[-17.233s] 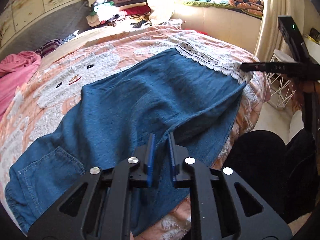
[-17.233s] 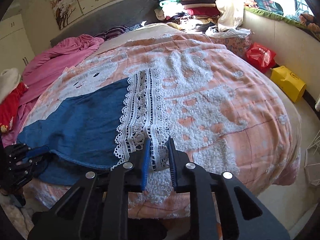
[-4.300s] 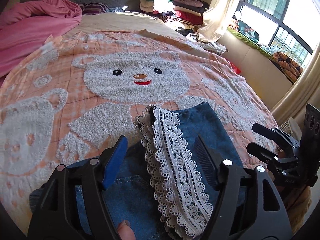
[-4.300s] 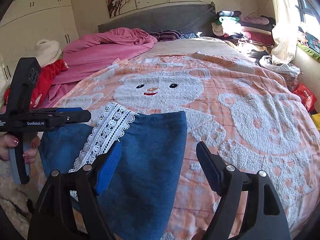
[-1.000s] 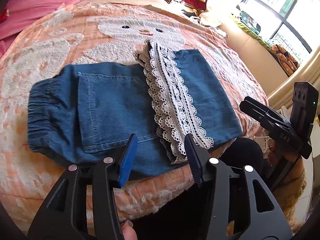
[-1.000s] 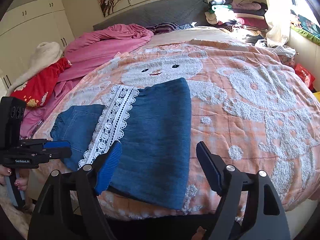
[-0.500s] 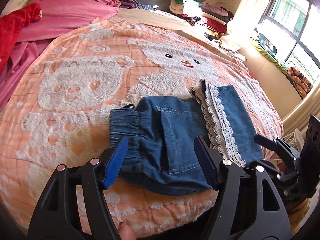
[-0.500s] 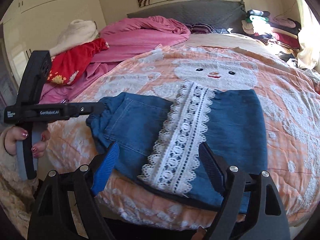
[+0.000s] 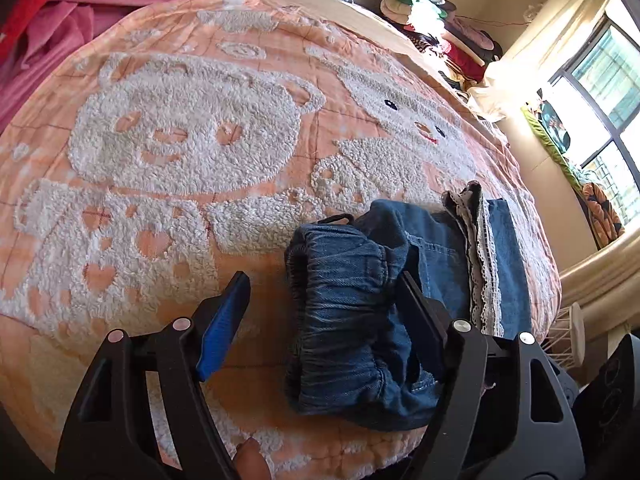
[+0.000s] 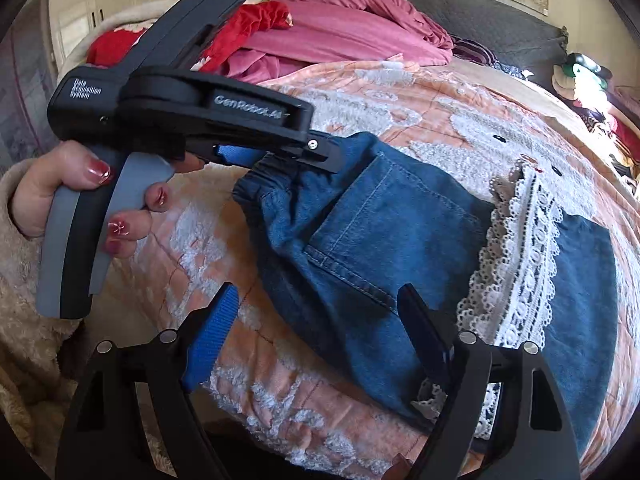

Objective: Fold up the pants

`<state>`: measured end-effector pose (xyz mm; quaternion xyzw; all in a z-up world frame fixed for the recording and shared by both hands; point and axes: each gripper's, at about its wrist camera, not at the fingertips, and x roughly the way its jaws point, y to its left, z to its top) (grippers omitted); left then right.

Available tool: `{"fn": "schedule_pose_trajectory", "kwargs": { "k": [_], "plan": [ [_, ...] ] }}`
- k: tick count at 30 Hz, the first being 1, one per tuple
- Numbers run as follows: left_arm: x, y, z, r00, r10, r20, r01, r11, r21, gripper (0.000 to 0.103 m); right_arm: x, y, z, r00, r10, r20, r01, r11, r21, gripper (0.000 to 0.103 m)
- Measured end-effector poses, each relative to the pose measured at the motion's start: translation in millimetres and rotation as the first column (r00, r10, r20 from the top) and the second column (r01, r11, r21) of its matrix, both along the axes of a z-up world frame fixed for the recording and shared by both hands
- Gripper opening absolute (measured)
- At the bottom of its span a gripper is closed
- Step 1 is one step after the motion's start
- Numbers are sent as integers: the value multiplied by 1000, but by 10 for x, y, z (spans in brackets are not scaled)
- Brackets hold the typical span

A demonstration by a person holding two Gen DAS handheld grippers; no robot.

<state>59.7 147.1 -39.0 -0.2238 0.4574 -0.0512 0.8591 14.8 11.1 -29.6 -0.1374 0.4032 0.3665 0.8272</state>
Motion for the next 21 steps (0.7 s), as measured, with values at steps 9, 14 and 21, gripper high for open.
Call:
{"fn": "schedule_pose_trajectory", "kwargs": {
  "k": [9, 14, 21],
  "plan": [
    [64, -24, -167, 1000, 5, -19, -6, 998, -61, 42, 77, 289, -248, 999, 14, 48, -8, 992, -126, 73],
    [62, -56, -154, 999, 29, -21, -30, 998, -63, 38, 175, 248, -315, 997, -15, 76, 25, 991, -129, 39],
    [66, -229, 223, 999, -13, 35, 17, 993, -119, 36, 225, -200, -33, 994, -111, 17, 108, 989, 104, 20]
  ]
}}
